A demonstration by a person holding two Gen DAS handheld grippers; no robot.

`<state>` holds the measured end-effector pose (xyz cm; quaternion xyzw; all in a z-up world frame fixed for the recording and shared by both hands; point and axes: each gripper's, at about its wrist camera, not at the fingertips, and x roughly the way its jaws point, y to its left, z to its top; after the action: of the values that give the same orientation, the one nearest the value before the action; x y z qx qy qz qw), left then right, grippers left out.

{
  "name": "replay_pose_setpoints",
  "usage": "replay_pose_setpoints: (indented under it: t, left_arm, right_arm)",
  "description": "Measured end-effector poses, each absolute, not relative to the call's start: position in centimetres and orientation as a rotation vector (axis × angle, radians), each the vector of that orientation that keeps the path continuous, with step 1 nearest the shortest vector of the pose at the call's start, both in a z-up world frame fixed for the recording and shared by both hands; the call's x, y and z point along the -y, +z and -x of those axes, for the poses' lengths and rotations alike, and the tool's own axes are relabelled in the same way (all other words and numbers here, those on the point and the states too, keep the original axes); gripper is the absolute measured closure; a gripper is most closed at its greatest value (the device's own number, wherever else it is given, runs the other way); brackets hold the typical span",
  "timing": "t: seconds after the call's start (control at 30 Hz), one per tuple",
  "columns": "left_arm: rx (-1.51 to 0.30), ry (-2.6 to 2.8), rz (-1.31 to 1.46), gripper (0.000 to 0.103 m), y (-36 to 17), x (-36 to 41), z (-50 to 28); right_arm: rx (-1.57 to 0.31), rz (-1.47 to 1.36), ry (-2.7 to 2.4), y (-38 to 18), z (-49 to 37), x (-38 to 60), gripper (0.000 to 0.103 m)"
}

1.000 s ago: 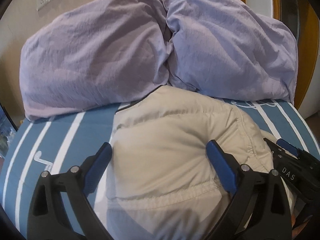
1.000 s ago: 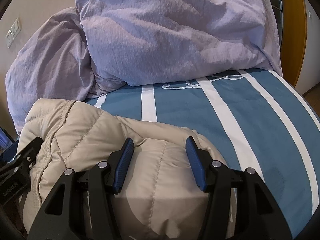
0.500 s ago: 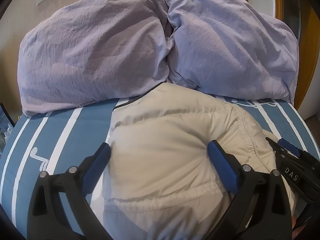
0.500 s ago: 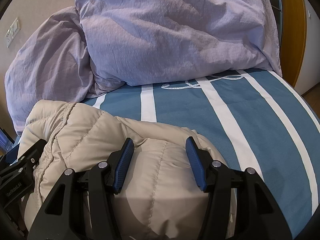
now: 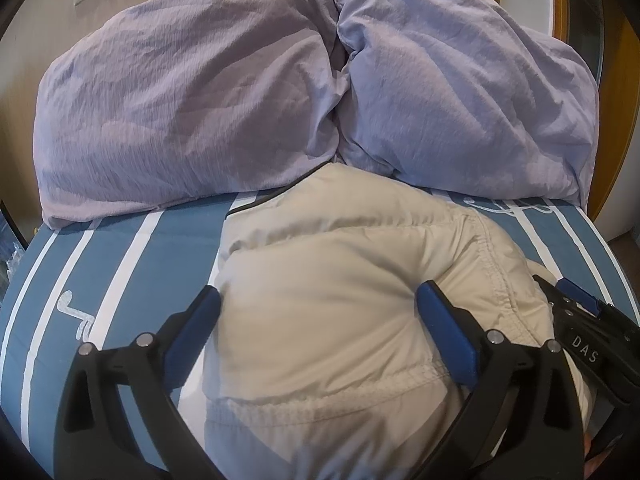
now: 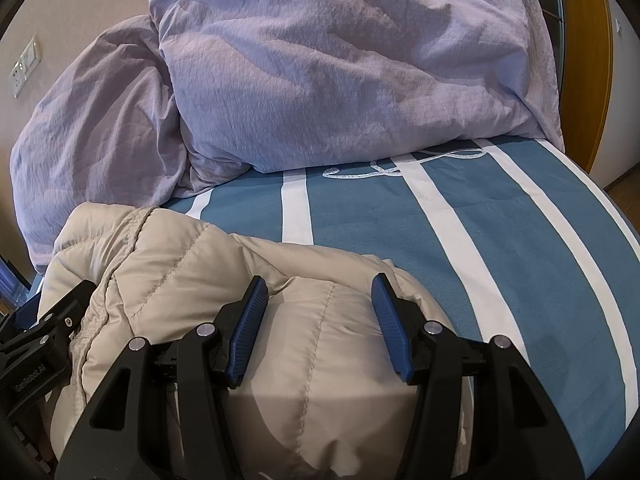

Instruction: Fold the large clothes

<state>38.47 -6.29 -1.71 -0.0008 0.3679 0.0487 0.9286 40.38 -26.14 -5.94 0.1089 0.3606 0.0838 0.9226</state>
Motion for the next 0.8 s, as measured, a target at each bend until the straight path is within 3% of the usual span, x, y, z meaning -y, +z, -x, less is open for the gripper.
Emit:
replay_pose_setpoints:
  t: [0.27,0.37,0.47,0.7,0.8]
  left_arm:
    - [-0.762,0.087,0.044,0.004,-0.9,5.6,-37.9]
    - [-0.782,0.049,0.112,0.004,-0.2,4.0,-36.3]
    - [-0.797,0.008,0.174,0.004,0.6,2.1,-34.3]
    - [-0.836,-0.038,0.269,0.004,0.8,-1.4,-31.7]
    - [-0.876,-0.088,0.359,0.005,-0.1,-2.6,-31.3]
  right_arm:
    - [-0.761,-0.243,0.211,-5.7,-40.4,26.6,0.046]
    - [-0.757,-0.257,0.263,-4.6,-39.3,28.1,0.035]
    - [-0.752,-0.282,0.27,-3.8,-37.6,30.5,0.014]
    - [-0.858,-0.479,0.399,-4.9,-36.5,35.6,0.013]
    - [-0.928,-0.575,0.49,-6.4,-36.6,36.2,0.005]
